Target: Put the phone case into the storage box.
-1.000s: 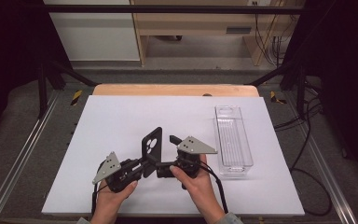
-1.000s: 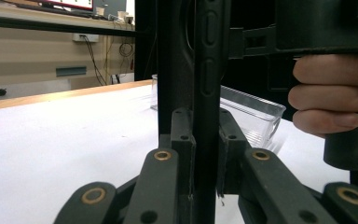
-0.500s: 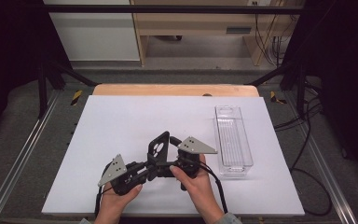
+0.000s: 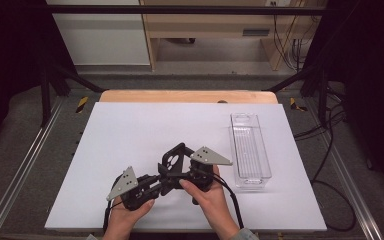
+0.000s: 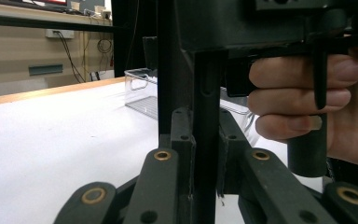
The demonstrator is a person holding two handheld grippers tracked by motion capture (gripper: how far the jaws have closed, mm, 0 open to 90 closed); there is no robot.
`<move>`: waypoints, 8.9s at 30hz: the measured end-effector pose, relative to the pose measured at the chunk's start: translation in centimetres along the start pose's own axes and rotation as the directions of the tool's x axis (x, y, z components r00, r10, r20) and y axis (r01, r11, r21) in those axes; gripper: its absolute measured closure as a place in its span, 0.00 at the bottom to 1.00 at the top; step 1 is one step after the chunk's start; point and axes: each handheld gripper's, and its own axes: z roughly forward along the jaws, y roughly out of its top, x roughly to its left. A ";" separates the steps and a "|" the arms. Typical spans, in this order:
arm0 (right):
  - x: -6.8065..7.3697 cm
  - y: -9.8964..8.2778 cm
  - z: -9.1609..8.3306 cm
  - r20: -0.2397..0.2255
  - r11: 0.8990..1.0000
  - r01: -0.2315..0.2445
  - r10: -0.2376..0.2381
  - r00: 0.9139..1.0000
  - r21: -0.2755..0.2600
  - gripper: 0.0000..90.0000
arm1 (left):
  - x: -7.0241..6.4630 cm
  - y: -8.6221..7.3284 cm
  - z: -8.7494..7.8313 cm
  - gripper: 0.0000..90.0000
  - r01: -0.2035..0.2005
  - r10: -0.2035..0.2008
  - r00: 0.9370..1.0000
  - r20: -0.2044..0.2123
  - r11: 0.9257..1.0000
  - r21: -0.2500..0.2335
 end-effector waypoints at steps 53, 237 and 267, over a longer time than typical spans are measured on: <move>-1.5 -0.1 -1.0 0.131 1.000 -0.029 0.030 0.991 -0.010 0.15 | 1.4 0.1 -0.9 0.23 -0.033 0.046 0.988 -0.146 0.995 0.089; -25.3 6.7 3.2 0.757 0.997 -0.009 -0.051 0.652 0.075 0.14 | 7.8 -0.7 -8.9 0.02 0.008 0.027 0.902 -0.431 0.997 0.081; -25.4 6.6 3.1 0.748 0.996 -0.027 -0.049 0.662 0.089 0.08 | 7.7 -0.7 -8.8 0.02 0.003 0.032 0.902 -0.430 0.997 0.081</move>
